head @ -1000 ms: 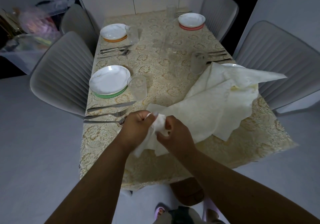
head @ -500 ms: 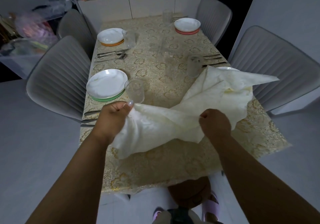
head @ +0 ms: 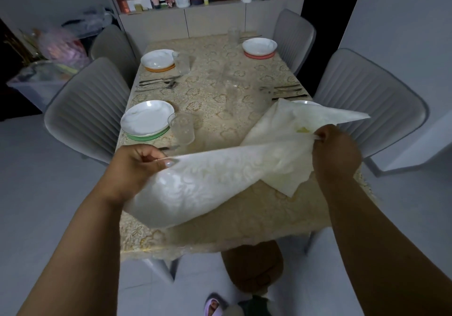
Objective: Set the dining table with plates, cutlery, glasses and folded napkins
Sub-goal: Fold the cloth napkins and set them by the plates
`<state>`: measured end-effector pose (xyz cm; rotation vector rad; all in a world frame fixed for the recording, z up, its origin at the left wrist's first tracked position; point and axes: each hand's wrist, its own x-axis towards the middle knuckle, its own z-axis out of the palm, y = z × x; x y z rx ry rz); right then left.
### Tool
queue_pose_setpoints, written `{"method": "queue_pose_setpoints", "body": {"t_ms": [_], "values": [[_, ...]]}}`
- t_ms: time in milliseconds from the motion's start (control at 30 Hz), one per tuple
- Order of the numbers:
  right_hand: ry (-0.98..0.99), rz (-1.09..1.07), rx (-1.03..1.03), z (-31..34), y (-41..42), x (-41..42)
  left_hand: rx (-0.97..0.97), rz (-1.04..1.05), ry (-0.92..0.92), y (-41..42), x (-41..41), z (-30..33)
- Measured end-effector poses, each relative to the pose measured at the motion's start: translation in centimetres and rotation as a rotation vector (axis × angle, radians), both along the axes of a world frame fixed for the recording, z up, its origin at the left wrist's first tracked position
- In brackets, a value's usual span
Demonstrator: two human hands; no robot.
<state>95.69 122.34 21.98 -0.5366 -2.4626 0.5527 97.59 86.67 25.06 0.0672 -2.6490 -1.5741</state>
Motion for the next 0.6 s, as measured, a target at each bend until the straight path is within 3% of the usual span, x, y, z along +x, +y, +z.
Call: {"method": "queue_pose_setpoints", "body": {"t_ms": [133,267,367,500,600], "values": [[0.084,-0.082,-0.071,1.6,2.7,2.0,-0.112,0.011,-0.009,1.8,3.1,1.3],[0.314,0.037,-0.245,4.4,3.3,4.4,-0.219,0.015,-0.003,3.4,6.1,2.8],[0.485,0.128,-0.377,4.9,3.4,6.1,-0.376,-0.009,-0.098,3.7,7.9,3.1],[0.179,0.240,-0.581,2.5,3.9,6.2,-0.716,-0.087,-0.215,4.2,9.0,0.9],[-0.001,0.193,-0.736,0.6,4.4,6.1,-0.772,-0.033,-0.313,4.4,9.0,-1.5]]}}
